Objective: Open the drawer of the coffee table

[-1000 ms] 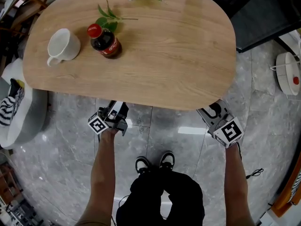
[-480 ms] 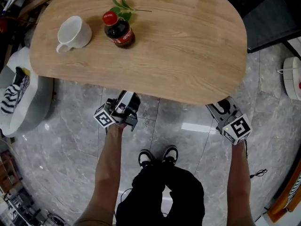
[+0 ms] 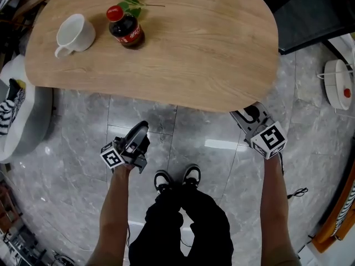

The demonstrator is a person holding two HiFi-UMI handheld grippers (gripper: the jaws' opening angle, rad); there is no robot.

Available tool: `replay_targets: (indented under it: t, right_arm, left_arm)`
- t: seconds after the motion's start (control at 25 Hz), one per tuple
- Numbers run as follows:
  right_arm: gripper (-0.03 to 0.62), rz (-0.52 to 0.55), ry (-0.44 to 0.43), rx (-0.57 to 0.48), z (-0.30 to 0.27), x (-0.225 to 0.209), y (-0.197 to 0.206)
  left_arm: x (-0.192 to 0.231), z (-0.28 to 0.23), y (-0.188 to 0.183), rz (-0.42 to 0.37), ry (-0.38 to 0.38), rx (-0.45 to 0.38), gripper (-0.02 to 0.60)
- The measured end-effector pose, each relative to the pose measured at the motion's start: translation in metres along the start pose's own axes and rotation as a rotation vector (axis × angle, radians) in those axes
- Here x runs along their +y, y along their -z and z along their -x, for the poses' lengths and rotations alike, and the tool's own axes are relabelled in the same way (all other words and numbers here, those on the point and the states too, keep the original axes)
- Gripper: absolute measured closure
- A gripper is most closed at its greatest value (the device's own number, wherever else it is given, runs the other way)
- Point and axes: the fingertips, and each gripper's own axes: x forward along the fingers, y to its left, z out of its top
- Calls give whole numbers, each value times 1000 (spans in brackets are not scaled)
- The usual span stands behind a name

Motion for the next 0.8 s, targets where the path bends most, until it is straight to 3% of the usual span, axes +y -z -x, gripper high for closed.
replay_targets:
  t: [0.28,0.48,0.6,0.8]
  right_arm:
    - [496,-88,168,-114,0,-4,1]
    - [494,-29,140,-82,-1,-7,-2]
    - [501,27,87,-9,0,1,2]
    - [509,82,72,32,4,2,-1]
  left_arm:
    - [-27,0,-6,-11,9,-4,489]
    - [-45,6,-1,-40,31,56,489]
    - [-54,8,3,-37,21,57,489]
    - [-67,8,9,-30,20,75,489]
